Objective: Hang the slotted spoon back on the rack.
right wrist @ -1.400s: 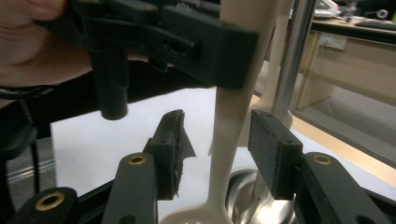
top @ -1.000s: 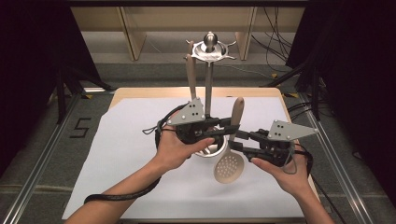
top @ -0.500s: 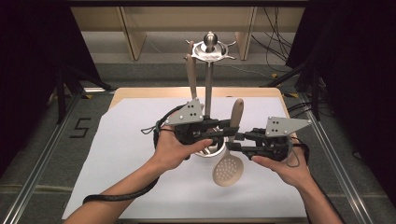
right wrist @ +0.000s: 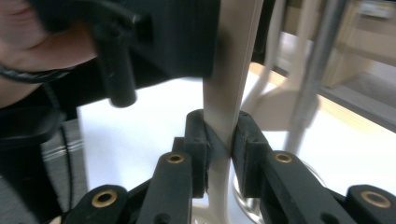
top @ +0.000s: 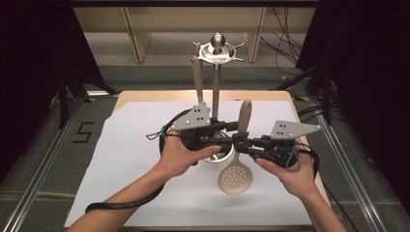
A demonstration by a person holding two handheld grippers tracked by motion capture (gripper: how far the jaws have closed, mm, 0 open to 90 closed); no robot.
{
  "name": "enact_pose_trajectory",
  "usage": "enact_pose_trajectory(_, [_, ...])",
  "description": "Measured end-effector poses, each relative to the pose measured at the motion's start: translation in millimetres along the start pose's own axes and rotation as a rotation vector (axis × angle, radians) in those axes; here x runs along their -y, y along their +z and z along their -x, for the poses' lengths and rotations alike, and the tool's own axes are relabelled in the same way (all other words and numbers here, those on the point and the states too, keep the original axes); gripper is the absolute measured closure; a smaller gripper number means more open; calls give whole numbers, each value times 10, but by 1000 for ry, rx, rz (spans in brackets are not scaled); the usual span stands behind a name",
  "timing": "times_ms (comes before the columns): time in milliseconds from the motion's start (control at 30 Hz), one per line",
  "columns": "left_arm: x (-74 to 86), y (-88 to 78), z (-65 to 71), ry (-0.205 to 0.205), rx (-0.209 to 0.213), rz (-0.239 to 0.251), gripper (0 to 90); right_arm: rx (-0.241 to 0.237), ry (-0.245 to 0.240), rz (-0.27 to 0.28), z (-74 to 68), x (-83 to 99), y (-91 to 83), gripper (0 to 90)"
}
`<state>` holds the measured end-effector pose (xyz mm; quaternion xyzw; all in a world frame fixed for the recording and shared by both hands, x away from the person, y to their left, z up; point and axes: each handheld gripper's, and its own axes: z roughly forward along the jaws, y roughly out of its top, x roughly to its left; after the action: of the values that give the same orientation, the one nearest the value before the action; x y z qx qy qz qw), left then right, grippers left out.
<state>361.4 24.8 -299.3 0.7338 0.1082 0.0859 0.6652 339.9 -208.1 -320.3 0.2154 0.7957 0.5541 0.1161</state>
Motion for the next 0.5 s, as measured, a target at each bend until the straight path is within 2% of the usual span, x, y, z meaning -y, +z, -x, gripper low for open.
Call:
enact_pose_trajectory(100, [9,22,28,33,-37,-8,607,70,-9,-31,-83,-38,31,783])
enact_pose_trajectory(133, [9,24,31,37,-45,-6,609,100,-31,-47,-103,-53,43,782])
enact_pose_trajectory(200, [4,20,27,47,-50,-4,626,143,-20,-33,-137,-55,67,782])
enact_pose_trajectory(267, [-2,4,18,47,-56,0,642,140,-11,-45,-132,-55,67,782])
enact_pose_trajectory(400, [-13,-27,-1,37,-67,15,663,148,3,-26,-128,-39,67,782])
enact_pose_trajectory(500, [-14,-34,-5,29,-58,20,687,150,41,-40,-163,-40,52,782])
